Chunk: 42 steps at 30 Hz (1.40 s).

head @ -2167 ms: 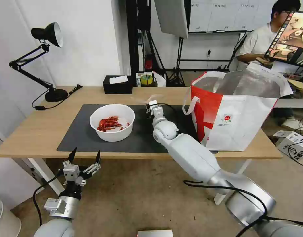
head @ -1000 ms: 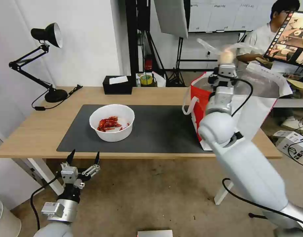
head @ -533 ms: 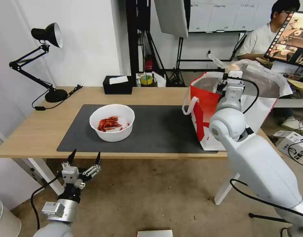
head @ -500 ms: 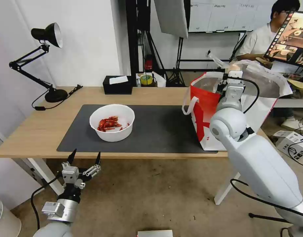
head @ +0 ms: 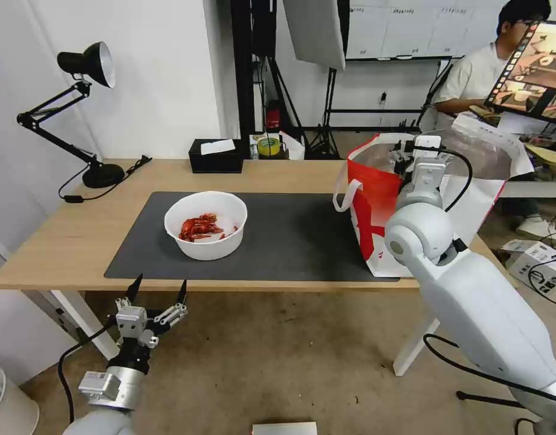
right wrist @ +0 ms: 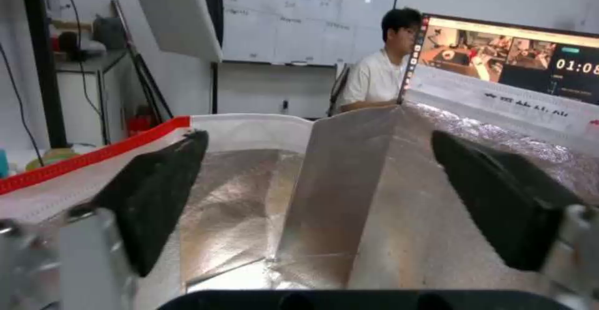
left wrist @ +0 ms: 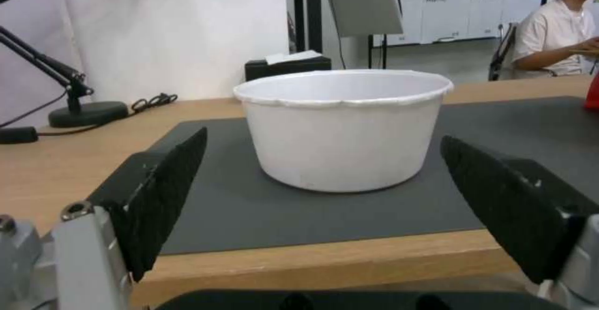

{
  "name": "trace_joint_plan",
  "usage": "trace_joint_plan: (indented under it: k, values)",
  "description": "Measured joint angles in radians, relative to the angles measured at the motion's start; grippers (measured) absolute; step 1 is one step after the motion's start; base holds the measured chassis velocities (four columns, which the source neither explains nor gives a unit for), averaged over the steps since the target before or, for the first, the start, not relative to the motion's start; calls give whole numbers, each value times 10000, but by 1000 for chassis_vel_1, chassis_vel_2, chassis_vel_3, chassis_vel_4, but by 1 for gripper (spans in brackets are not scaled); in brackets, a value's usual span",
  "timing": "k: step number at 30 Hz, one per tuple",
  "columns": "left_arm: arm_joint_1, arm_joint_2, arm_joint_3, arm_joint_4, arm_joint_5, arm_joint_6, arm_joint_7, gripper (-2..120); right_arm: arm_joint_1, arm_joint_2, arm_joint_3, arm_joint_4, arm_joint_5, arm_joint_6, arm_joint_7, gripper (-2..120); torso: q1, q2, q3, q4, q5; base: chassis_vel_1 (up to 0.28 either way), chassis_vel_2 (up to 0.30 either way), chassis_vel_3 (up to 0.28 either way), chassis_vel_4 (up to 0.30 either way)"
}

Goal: Pick up the trash from the table and place it into the takeout bag.

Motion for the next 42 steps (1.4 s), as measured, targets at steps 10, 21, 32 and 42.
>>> trace_joint_plan:
  k: [10,21,32,42]
  values:
    - [-1,26,-27,-50,-19,1,-8,100,-191,-296,19,692,536,1556,-1574,100,0,0,0,0,-1,0,0,0,0]
    - [-6,-13,-18,-74,-23,-14,-32,100,-1885,-846,126,1479,484,3625,-5292,100,0,0,0,1,-1,0,0,0,0]
    - [-7,-177,2,-178,-11,-84,-21,100,-5114,-1363,1383,2584,21,4913,-7627,100,0,0,-1,0,0,0,0,0,0]
    - [88,-245,15,-295,53,-160,4,100,-8568,-448,2586,2639,-2137,6492,-7956,100,-1,0,-1,0,2,0,0,0,0]
